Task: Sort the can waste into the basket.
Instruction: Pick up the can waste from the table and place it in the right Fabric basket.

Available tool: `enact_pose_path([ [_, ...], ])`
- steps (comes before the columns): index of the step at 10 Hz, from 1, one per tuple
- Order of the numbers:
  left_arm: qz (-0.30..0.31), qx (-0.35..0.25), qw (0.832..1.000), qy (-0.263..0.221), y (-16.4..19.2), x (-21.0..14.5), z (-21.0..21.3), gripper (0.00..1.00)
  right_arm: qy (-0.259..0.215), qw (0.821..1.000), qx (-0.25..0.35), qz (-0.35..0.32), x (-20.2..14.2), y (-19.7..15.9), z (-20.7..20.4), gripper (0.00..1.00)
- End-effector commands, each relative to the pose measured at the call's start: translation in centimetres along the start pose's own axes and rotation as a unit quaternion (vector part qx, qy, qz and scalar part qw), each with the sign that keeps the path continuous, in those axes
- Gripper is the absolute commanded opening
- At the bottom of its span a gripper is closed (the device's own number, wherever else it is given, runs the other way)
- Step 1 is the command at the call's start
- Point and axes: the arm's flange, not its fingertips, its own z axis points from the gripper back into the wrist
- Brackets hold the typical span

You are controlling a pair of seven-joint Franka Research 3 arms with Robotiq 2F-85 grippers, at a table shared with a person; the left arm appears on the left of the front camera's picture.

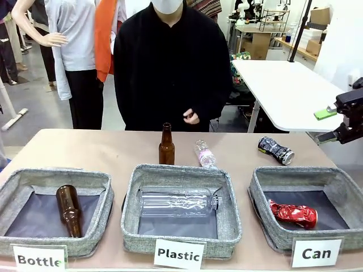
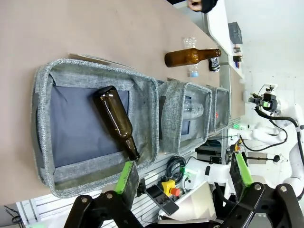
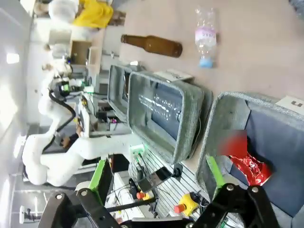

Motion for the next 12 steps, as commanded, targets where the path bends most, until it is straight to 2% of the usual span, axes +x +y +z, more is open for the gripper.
enact_pose_path([
  [1, 0.005, -0.004, 1.0, 0.001, -0.14, -0.21, 0.07, 1.0, 0.012, 1.0, -0.004, 0.017, 0.42, -0.12, 0.65, 1.0],
  [12, 0.005, -0.004, 1.0, 0.001, -0.14, -0.21, 0.07, 1.0, 0.012, 1.0, -0.004, 0.017, 0.42, -0.12, 0.65, 1.0],
])
